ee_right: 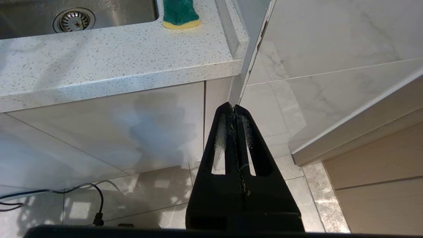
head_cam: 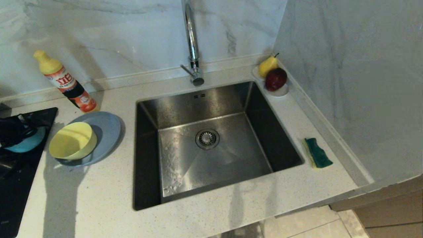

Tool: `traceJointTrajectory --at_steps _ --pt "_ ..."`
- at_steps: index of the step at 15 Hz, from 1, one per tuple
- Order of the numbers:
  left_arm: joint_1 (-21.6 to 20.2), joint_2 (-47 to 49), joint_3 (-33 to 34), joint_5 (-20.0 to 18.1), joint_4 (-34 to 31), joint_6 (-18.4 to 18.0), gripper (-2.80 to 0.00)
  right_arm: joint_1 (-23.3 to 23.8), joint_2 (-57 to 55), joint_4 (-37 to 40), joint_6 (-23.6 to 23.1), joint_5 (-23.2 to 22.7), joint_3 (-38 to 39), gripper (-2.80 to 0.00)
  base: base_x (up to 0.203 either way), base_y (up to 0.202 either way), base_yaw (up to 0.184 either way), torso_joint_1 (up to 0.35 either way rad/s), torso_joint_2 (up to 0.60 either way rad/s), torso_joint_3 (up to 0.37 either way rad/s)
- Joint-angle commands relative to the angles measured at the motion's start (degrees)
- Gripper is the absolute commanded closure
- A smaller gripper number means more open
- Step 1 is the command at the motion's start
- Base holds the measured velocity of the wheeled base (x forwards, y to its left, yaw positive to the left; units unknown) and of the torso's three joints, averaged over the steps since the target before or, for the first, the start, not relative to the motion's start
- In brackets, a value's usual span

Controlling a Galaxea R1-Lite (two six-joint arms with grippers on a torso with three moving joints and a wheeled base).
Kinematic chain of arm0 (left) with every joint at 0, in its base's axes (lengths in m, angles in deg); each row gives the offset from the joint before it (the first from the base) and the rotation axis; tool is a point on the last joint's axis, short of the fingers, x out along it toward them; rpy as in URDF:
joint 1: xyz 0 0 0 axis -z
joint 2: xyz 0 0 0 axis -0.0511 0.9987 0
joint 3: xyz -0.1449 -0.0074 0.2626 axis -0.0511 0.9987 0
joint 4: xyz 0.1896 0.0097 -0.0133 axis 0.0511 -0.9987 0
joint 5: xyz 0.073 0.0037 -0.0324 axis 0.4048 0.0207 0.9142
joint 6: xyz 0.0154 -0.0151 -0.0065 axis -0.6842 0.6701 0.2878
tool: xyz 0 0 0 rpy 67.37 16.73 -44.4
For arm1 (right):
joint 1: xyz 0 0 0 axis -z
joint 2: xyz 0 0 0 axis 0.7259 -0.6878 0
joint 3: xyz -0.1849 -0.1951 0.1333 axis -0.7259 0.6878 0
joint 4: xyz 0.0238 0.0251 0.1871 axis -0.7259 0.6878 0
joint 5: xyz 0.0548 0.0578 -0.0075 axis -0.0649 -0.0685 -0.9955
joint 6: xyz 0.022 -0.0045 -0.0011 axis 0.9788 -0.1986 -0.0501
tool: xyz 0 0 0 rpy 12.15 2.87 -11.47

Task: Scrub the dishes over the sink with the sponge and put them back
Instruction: Place the bowl on the bowl

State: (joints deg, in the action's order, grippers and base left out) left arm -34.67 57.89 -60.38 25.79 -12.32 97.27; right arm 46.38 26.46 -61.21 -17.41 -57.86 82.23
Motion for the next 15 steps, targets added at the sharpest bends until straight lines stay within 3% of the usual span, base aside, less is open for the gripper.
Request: traceJointTrajectory --at_steps 1,6,7,15 --pt "0.2 0.5 -0.3 -0.1 -0.3 0.5 -2.80 0.0 0.0 0.0 0.0 0.1 0.0 0.00 0.000 0.000 0.000 0.000 0.00 0.000" --pt "0.2 -2.8 -0.4 0.0 -2.2 0.6 -2.80 0.0 0.0 0.0 0.0 0.0 0.0 0.00 0.000 0.000 0.000 0.000 0.00 0.000" --pt "0.2 -2.9 -0.4 0.0 -2.9 0.4 0.00 0.0 0.0 0.0 0.0 0.0 0.0 0.00 0.000 0.000 0.000 0.000 0.00 0.000" --pt "1.3 -1.9 0.8 0.3 -3.5 -0.6 0.00 0.0 0.0 0.0 0.0 0.0 0.0 0.00 0.000 0.000 0.000 0.000 0.00 0.000"
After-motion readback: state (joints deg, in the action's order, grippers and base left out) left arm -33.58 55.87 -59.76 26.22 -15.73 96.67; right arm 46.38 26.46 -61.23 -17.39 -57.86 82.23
